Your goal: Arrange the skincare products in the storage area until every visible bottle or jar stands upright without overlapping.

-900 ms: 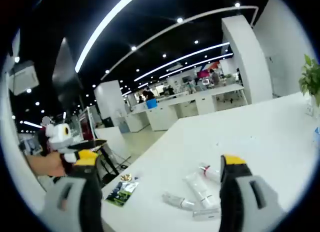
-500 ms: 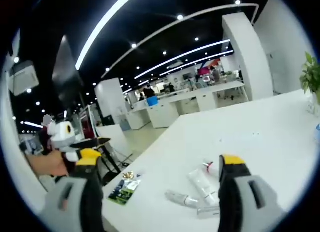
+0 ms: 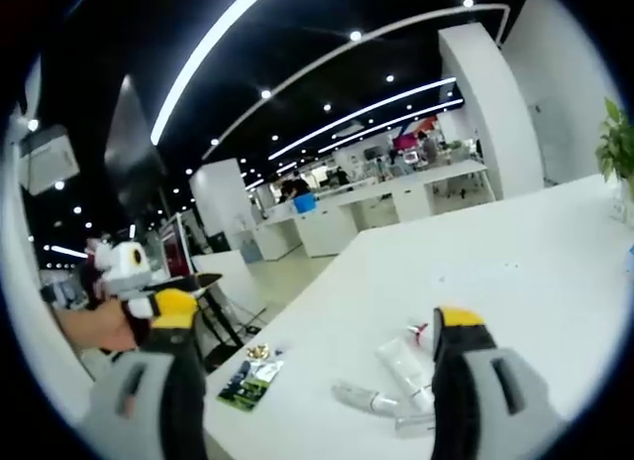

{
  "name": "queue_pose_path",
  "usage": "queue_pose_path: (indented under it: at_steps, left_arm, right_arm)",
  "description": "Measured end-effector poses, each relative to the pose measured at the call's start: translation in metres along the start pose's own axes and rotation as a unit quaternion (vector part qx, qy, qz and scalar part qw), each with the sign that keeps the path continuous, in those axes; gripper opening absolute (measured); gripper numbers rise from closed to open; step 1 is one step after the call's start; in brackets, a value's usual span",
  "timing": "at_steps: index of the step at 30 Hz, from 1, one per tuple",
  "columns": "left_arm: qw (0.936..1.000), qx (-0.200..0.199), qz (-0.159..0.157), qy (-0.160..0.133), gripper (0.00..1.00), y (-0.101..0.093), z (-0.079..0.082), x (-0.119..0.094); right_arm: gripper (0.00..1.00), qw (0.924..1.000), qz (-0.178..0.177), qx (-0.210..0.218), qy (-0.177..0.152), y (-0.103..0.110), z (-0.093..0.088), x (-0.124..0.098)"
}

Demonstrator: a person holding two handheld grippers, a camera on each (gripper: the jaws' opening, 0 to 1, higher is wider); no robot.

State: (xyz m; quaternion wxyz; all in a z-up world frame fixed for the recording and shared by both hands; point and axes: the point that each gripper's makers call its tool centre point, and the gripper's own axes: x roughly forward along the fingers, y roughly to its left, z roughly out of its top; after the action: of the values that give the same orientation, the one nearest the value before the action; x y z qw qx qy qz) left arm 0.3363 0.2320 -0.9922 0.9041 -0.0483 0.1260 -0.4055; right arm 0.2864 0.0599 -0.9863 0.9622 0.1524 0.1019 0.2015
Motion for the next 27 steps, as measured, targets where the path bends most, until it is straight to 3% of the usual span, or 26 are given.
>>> queue_pose_path:
  at_steps: [7, 20, 25, 27]
  left_arm:
    - [1.0000, 0.000, 0.003, 0.004, 1.00, 0.003, -0.002, 0.001]
    - [0.9997, 0.001, 0.008, 0.021, 1.00, 0.003, -0.013, 0.010]
    - [0.9951, -0.024, -0.073, -0.063, 1.00, -0.032, 0.020, 0.012]
    - [0.9980, 0.015, -0.057, -0.022, 1.00, -0.030, 0.006, 0.020]
  right_arm:
    - [0.94, 0.9999, 0.009, -0.006, -0.002, 0.005, 0.003, 0.005]
    - [0.93, 1.0000, 0.001, 0.003, -0.008, -0.008, 0.008, 0.003]
    - [0.93, 1.0000, -0.002, -0.003, -0.007, -0.013, 0.010, 0.000]
    - [0.93, 0.9999, -0.007, -0.005, -0.011, -0.015, 0.013, -0.004]
